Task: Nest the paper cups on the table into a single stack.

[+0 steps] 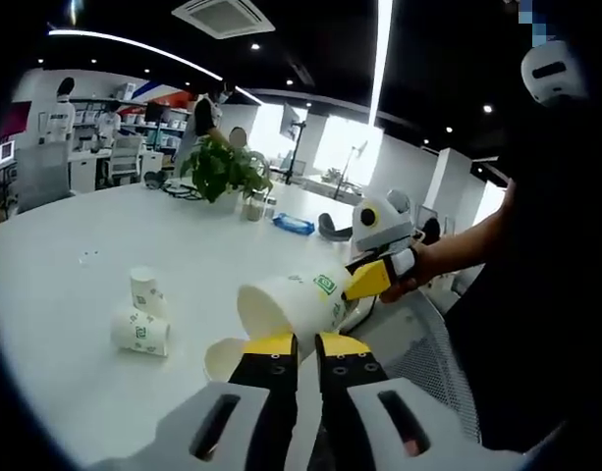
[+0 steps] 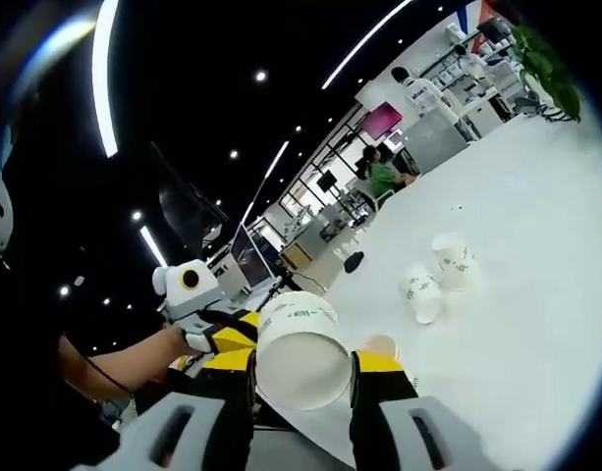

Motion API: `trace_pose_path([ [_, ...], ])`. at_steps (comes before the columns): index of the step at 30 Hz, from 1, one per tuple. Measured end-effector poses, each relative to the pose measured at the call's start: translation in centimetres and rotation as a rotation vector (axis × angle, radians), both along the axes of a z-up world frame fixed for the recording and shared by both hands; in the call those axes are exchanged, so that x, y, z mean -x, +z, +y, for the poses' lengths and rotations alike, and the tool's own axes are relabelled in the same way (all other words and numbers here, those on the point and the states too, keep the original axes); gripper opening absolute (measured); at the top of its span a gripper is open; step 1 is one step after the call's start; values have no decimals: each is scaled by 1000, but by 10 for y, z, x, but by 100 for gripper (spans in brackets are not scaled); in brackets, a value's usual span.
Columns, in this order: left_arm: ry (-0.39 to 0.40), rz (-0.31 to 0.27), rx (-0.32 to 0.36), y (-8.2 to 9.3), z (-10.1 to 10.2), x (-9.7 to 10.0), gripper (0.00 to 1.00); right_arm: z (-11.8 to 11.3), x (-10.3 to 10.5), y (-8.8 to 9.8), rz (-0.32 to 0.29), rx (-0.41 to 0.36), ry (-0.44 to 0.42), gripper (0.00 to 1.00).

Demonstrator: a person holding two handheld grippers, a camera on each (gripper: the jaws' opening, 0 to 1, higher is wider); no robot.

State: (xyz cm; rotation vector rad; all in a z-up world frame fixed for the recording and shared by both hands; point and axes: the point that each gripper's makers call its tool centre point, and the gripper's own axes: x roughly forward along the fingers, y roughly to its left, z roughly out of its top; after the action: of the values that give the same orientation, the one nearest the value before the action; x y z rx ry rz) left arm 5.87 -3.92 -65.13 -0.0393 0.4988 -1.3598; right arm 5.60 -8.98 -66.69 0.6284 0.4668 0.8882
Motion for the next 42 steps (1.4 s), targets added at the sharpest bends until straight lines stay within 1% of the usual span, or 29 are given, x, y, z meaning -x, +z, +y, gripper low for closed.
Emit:
trace_pose_path([
  [3, -15, 6, 5, 1, 0, 3, 3, 1, 2, -1, 0, -3, 13, 36],
  [5, -42, 15, 24, 4, -1, 9, 2, 1, 4, -2, -2, -4, 31, 37],
  [9, -72, 18, 40, 10, -2, 15, 1, 2, 8, 1, 15, -41, 46, 37],
  [11, -79, 22, 44, 13, -2, 16, 0, 2, 9, 1, 17, -43, 46, 38],
  [12, -81, 23, 44, 13, -2, 16, 0, 2, 8, 1, 17, -43, 45, 38],
  [14, -107, 34, 42, 14, -3, 21, 0, 1, 8, -2, 23, -33, 39, 38],
  [15, -114, 36, 40, 14, -3, 23, 0, 1, 7, -3, 28, -31, 37, 36],
  [20, -113, 22, 20, 13, -4, 23, 0, 2, 7, -4, 33, -20, 35, 37],
  [22, -116, 9, -3, 11, -4, 23, 0, 1, 7, -6, 23, 3, 34, 35],
  [26, -121, -10, -48, 6, -2, 21, 0, -3, 5, -8, 3, 36, 24, 39],
  [27, -119, -13, -60, 5, -1, 21, 0, -7, 3, -10, -23, 80, 16, 40],
  [30, -119, -25, -77, 4, 0, 19, 0, -11, 1, -9, -59, 128, 15, 42],
  [33, -117, -39, -108, 2, 2, 16, 0, -14, -1, -9, -86, 167, 11, 47],
  [37, -118, -89, -179, -3, 4, 10, 0, -20, -4, -13, -114, 218, 5, 53],
  [40, -117, -120, -222, -6, 3, 6, 0, -24, -5, -17, -143, 272, -3, 60],
  [42, -121, -131, -251, -9, 3, 4, 0, -25, -4, -21, -163, 317, 0, 64],
])
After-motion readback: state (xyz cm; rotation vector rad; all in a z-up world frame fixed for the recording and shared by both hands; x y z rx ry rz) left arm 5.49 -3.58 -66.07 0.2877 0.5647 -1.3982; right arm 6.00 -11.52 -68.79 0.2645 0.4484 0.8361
